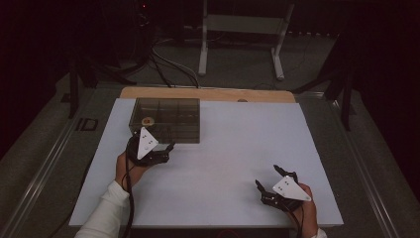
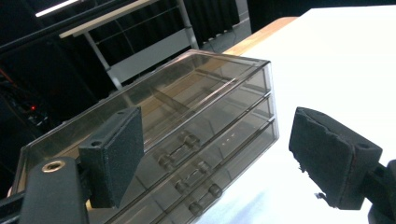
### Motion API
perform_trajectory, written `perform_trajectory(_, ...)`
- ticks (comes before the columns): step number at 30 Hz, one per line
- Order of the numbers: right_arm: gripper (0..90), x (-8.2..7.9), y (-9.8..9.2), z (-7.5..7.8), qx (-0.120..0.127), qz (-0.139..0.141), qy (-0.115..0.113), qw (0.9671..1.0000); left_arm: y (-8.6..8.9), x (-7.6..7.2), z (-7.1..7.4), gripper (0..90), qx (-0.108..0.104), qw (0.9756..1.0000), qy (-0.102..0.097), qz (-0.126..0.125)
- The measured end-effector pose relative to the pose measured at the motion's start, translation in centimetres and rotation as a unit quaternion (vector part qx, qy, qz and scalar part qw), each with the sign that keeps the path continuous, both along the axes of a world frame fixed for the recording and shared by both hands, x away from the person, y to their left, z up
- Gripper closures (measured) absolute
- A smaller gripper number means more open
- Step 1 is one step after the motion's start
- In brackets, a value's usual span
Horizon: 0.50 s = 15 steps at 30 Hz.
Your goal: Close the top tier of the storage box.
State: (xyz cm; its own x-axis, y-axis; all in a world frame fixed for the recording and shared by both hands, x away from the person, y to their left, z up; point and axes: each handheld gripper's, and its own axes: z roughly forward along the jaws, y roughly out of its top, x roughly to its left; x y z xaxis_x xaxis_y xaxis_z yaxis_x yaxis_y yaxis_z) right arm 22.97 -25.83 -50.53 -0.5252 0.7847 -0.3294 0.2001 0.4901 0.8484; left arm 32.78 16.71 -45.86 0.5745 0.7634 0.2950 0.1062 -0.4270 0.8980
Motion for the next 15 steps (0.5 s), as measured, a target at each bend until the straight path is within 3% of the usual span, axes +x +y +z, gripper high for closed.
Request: perform_trajectory(15,21.1,0.03,0.04,-0.07,0.001,-0.001,0.001,1.0,-0.58,-0.43,0.24,19.7,0.004,0.9999,-0.005,-0.013)
